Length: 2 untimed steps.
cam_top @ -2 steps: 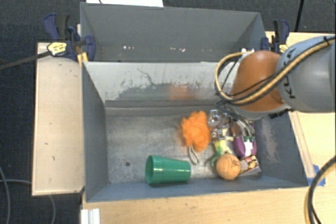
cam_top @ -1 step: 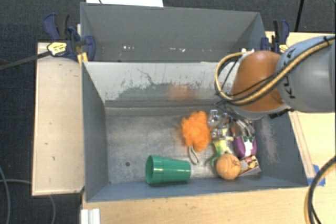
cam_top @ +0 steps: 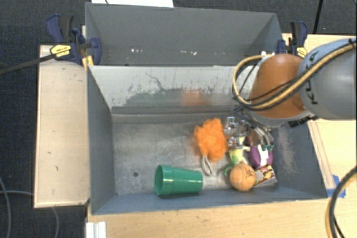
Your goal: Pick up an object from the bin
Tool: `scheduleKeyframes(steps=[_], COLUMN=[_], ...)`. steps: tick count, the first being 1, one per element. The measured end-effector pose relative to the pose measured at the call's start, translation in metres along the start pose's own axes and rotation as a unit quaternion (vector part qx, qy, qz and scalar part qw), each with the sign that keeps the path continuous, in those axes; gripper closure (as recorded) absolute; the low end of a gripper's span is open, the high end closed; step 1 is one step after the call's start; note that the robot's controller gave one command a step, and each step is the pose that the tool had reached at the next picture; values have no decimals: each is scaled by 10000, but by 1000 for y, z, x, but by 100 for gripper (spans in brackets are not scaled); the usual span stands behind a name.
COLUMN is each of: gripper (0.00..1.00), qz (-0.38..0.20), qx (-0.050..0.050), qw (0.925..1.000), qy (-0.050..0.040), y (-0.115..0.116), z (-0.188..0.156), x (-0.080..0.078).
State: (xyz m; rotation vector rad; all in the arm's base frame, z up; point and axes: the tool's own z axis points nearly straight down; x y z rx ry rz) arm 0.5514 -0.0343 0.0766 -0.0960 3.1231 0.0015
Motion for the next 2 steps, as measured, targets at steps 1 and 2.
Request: scheduleKeyframes(steps=[1, 2], gripper=[100, 100], qz=[0, 83], qx=[1, -49], qw=[10000, 9999], qy=[0, 77], y=[0, -21], z=[0, 3], x=[0, -15])
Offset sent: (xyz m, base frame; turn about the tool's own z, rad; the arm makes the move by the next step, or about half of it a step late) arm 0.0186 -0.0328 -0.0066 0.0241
